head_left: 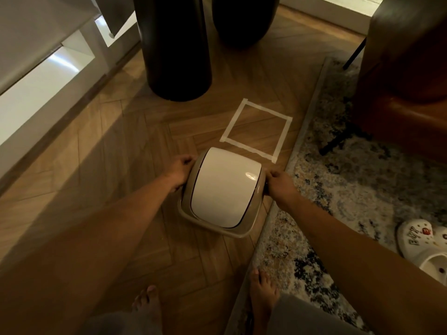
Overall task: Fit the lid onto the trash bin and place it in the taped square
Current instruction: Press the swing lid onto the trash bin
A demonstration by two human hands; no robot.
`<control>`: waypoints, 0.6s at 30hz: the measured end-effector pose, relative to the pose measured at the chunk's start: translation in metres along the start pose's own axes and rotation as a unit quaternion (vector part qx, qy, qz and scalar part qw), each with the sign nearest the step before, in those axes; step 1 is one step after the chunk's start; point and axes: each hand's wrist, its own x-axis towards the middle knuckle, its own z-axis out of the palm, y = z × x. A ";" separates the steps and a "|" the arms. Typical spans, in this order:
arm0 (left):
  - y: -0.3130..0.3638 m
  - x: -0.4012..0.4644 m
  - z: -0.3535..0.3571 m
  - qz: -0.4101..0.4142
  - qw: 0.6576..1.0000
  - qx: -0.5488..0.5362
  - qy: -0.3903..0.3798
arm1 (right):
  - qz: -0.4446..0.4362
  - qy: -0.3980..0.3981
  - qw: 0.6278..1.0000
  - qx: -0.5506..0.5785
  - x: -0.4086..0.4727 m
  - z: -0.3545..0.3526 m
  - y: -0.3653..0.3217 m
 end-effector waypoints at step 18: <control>-0.023 -0.057 -0.023 0.112 0.987 0.074 -0.084 | -0.149 -0.003 0.987 -0.058 -0.095 -0.010 0.013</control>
